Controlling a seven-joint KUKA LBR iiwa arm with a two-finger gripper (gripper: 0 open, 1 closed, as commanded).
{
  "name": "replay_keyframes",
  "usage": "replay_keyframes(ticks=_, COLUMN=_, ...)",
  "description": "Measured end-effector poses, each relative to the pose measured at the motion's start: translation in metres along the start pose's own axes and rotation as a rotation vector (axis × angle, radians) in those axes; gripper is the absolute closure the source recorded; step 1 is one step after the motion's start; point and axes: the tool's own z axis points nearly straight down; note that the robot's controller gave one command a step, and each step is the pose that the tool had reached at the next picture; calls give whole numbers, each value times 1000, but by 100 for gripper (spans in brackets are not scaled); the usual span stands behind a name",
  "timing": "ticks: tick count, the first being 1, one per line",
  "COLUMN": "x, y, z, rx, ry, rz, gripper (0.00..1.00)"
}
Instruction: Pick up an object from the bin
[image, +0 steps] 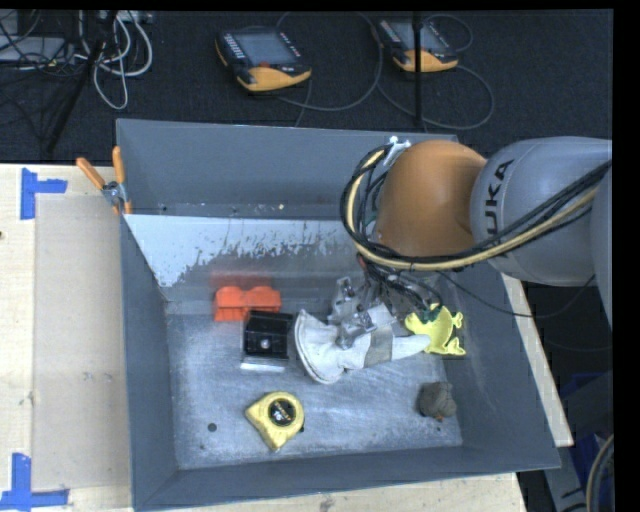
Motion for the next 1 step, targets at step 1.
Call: replay_keyframes(ticks=1, x=0, y=0, z=-17, rx=0, ry=-1, rz=0, gripper=100)
